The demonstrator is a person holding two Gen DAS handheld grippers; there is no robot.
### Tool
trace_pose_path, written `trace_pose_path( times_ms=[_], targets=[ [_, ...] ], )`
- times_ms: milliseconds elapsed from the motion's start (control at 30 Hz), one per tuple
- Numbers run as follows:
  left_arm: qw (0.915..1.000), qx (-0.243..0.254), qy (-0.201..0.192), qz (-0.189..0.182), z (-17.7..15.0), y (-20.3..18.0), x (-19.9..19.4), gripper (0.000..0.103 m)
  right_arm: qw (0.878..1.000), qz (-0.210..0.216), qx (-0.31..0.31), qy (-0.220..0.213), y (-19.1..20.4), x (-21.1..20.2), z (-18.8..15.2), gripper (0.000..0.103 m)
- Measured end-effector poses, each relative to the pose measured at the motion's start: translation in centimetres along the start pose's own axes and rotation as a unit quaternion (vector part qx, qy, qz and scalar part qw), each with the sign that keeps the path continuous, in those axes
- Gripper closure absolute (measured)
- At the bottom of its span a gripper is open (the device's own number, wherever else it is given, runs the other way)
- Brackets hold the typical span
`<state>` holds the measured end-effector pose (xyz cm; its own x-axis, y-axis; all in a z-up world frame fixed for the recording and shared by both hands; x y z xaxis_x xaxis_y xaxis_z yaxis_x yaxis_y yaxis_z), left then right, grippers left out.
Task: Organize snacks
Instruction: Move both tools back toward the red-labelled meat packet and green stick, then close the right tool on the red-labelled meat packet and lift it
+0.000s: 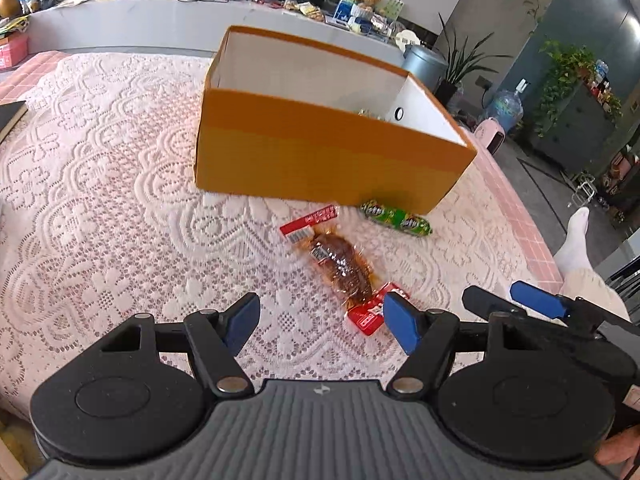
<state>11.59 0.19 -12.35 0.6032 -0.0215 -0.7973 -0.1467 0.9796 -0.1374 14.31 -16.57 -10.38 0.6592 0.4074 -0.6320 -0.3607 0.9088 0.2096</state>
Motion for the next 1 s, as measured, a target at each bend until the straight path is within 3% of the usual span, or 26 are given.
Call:
trace_pose_path(
  times_ms=[467,600,700,1000],
  targets=[
    [0.9996,-0.001,0.029,-0.005,-0.8,0.0,3.3,0.026,1.0,0.008,-0.001,0.027,-0.6,3.3,-1.8,0.041],
    [0.9989,0.01,0.024,0.039,-0.4,1.1,4.2,0.03,0.999,0.034,-0.013,0.028,0.6,4.4,-0.8,0.041],
    [0.9984,-0.001,0.021,0.052,0.3,2.5,4.3,0.03,0.997,0.051,-0.043,0.033,2.0,5.5,-0.6,0.042],
    [0.9973,-0.005,0.012,0.072,0.7,4.3,5.1,0.03,0.989,0.074,-0.116,0.061,5.2,9.6,-0.2,0.026]
  ],
)
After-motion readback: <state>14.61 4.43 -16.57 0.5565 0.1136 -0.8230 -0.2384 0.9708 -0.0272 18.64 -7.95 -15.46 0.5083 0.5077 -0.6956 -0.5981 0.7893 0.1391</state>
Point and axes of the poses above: each gripper's, at about its wrist camera, not at the fingertips, and x roughly the way its jaws point, y to its left, z to its top, the point moved 8 cm from there along x, roughly the way its jaws point, and after that the axes turned 10 degrees about z, right-handed, at the moved point
